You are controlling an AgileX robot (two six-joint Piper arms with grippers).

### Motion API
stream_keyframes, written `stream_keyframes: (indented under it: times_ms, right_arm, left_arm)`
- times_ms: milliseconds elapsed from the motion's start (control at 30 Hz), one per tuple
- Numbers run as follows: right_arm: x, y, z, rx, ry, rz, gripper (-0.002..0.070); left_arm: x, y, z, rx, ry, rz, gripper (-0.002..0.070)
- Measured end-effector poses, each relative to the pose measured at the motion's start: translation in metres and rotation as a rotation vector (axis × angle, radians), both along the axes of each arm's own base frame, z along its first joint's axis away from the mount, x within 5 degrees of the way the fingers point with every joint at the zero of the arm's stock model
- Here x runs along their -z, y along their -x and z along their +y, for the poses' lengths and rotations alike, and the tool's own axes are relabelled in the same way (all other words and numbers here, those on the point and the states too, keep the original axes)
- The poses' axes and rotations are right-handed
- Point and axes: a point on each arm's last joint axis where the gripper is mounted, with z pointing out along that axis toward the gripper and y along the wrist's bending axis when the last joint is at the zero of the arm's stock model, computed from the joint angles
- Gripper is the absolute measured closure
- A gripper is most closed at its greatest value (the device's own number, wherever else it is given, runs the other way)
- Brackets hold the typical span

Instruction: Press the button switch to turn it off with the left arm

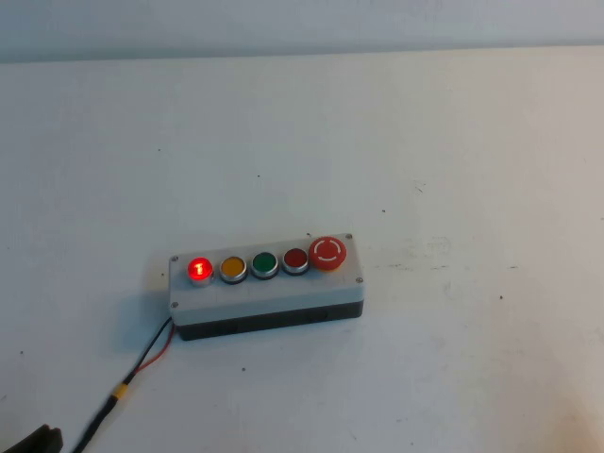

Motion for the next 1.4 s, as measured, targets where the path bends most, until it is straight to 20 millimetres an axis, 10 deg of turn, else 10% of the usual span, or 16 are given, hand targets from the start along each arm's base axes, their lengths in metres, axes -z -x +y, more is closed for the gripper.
stream_keyframes:
  times_ms: [1200, 1400]
  right_arm:
    - [0.0000, 0.0000, 0.0000, 0.000, 0.000, 0.000, 0.0692]
    - [0.0000, 0.0000, 0.0000, 0.000, 0.000, 0.000, 0.0692]
  left_arm:
    - [0.0000, 0.0000, -0.0001, 0.000, 0.006, 0.002, 0.0677]
    - [-0.0096, -0.0005, -0.0060, -0.013, 0.294, -0.005, 0.0677]
